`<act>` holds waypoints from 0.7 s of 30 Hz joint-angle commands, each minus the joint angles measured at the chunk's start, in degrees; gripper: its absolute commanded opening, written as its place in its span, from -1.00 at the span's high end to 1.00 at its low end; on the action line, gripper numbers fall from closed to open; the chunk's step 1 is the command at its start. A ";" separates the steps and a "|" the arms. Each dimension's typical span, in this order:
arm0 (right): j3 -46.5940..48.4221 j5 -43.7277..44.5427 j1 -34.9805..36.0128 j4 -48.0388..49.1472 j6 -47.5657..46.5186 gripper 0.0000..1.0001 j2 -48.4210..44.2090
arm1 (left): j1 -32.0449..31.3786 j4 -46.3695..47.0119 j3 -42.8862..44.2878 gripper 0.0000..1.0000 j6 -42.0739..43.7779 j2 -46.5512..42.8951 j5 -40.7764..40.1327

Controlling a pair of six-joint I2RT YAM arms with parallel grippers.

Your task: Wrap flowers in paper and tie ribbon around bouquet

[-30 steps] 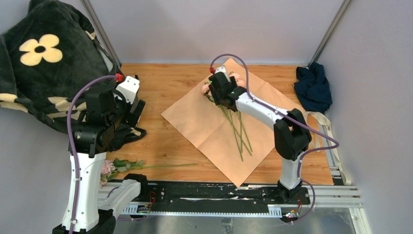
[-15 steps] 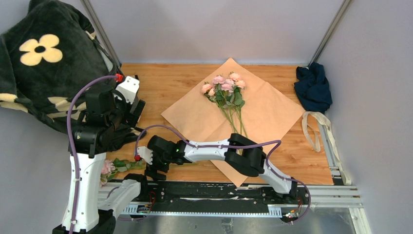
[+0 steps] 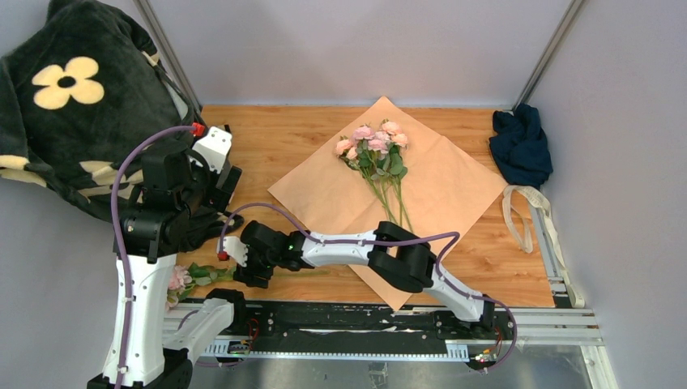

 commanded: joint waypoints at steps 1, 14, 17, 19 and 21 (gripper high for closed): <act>6.48 3.66 0.85 -6.55 -2.46 0.19 6.66 | 0.50 -0.90 -0.23 -1.00 0.00 -0.34 0.27; -17.90 6.20 -0.17 -8.43 2.51 1.00 -25.22 | 0.50 -0.90 1.30 -1.00 0.52 0.53 0.24; -26.18 8.44 -2.91 -11.02 8.85 1.00 -35.78 | 0.50 -0.90 2.31 -1.00 0.53 1.34 0.40; -31.74 8.43 -6.20 -12.43 14.87 1.00 -42.68 | 0.50 -0.83 3.35 -1.00 0.56 1.85 0.54; -37.38 7.90 -10.85 -12.34 21.86 1.00 -49.23 | 0.50 -0.82 4.48 -1.00 0.58 2.41 0.83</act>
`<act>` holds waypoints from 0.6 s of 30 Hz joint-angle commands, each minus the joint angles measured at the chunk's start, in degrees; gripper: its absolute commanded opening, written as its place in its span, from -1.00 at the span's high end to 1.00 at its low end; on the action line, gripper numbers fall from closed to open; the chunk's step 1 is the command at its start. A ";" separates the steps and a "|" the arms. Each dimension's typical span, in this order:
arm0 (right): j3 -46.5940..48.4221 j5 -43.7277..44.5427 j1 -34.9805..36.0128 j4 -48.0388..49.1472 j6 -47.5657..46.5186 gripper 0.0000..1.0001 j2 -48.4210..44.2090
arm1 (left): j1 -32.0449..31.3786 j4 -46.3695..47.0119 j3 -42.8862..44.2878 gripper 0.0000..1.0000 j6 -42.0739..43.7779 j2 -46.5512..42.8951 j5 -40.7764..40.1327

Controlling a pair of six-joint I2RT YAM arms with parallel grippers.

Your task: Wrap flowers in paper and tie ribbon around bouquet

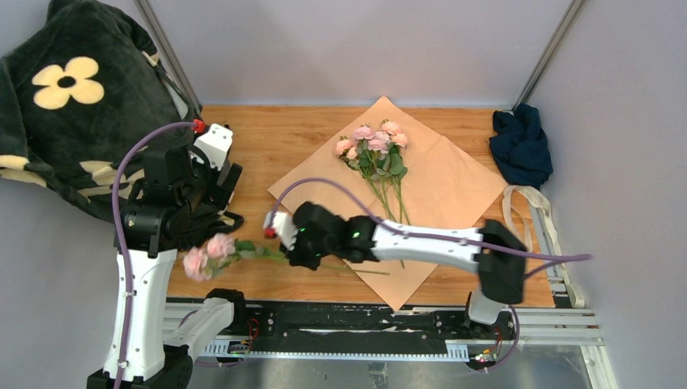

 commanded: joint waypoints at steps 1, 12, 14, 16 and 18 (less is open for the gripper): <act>-10.86 2.20 -10.46 -2.97 17.48 1.00 -12.59 | 0.46 -0.44 3.44 -1.00 0.47 1.09 0.97; -18.26 28.53 -36.59 17.33 34.66 1.00 -7.00 | 0.46 -0.46 2.10 -1.00 0.08 3.04 6.88; -14.81 28.40 -38.34 17.54 32.98 1.00 -1.52 | 0.46 -0.49 1.24 -1.00 0.16 2.83 7.76; -11.45 28.27 -40.12 17.01 31.53 1.00 2.84 | 0.46 -0.45 0.38 -1.00 -0.01 2.93 8.67; -8.94 27.88 -41.59 15.64 30.88 0.84 6.14 | 0.38 -0.45 -0.44 -0.99 -0.02 3.22 9.68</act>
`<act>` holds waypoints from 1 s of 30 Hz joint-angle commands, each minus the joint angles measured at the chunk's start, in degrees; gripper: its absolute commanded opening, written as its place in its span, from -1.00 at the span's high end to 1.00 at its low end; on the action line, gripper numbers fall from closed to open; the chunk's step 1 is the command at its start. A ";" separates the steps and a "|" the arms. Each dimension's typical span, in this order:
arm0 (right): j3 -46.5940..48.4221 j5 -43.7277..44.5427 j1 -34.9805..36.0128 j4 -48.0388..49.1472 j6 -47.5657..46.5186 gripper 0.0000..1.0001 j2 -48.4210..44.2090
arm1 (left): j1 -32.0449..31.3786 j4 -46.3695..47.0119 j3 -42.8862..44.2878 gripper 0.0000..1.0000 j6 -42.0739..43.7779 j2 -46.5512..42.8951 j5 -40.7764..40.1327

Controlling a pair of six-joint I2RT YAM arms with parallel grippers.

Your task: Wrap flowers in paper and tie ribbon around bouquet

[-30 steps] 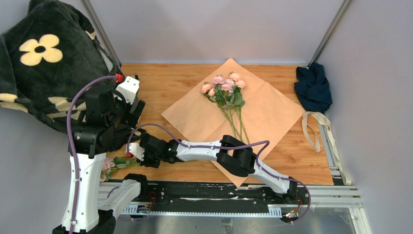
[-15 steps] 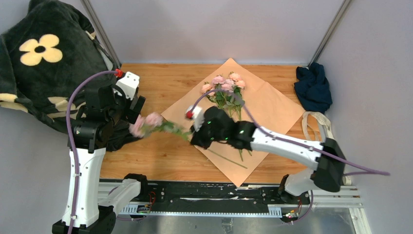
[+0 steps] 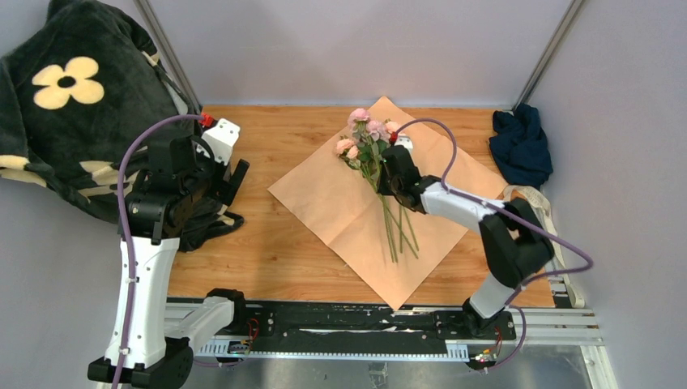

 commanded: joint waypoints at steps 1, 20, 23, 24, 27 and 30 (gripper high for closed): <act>6.66 2.84 -3.90 0.40 -2.15 0.43 5.96 | 0.33 -0.18 -1.97 -0.98 -0.02 0.29 5.36; 4.92 -15.45 -5.55 -27.86 -14.44 -0.58 -1.26 | -32.76 -0.48 -22.67 -0.81 30.15 12.24 10.32; 5.56 -19.95 -5.21 -24.90 -17.07 -0.20 0.31 | -33.37 4.24 -27.37 -0.83 43.89 11.87 16.62; 5.24 -20.71 -5.17 -23.62 -17.62 -0.09 0.22 | -33.41 9.06 -29.37 -0.83 44.38 12.01 18.54; 5.00 -20.15 -5.31 -21.54 -20.26 0.05 0.87 | -33.55 26.16 -35.57 -0.83 46.75 13.83 22.35; 6.22 -22.79 -5.78 -20.83 -21.82 0.15 3.33 | -33.85 40.20 -40.56 -0.83 49.72 16.59 23.20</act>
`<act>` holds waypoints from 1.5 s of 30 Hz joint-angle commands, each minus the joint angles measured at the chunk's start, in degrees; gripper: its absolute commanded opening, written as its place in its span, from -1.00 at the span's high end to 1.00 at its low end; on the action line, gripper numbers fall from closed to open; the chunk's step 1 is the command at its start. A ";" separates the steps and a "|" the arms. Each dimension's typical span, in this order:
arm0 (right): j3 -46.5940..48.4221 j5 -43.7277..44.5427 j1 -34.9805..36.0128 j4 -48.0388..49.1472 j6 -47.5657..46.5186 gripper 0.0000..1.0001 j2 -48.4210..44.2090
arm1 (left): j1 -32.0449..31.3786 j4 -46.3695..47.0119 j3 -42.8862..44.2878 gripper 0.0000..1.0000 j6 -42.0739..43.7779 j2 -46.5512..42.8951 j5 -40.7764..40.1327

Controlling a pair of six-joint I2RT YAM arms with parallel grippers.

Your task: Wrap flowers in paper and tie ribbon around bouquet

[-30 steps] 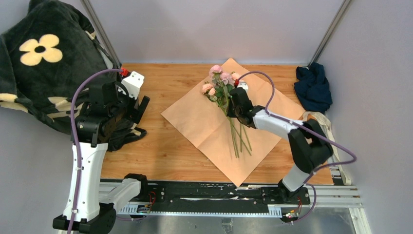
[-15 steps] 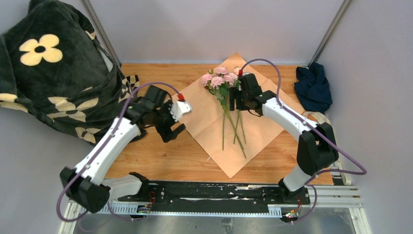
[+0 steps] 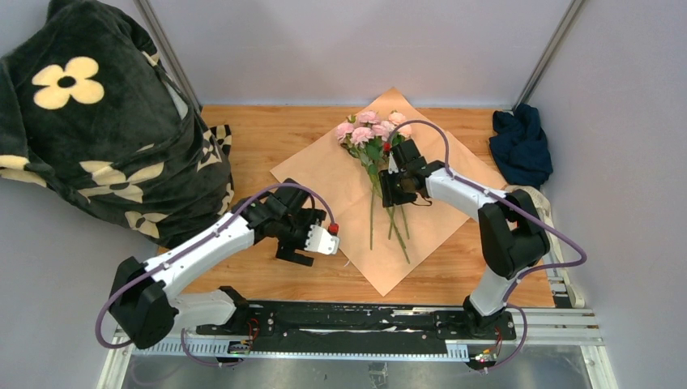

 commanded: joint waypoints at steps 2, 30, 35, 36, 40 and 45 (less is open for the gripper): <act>2.33 -7.14 -0.84 2.25 -3.87 0.19 5.14 | -0.83 26.59 -6.85 -0.83 12.20 5.37 4.58; 17.11 7.01 -4.16 3.00 11.33 -0.08 14.08 | -6.04 49.61 -20.10 -0.35 21.14 16.18 2.23; 23.24 14.73 -1.20 -6.35 5.90 -0.52 14.49 | -6.13 49.63 -20.05 -0.33 21.33 16.34 2.26; 22.23 17.04 0.45 -7.91 5.28 -0.52 12.64 | -6.13 49.59 -20.13 -0.32 21.38 16.27 2.28; 15.56 19.71 5.40 -6.65 4.77 -0.53 7.62 | -6.13 49.78 -20.70 -0.15 23.24 16.38 2.84; 14.07 18.02 9.29 -4.48 2.70 -0.55 11.11 | -6.22 51.15 -20.50 0.14 23.70 17.30 3.34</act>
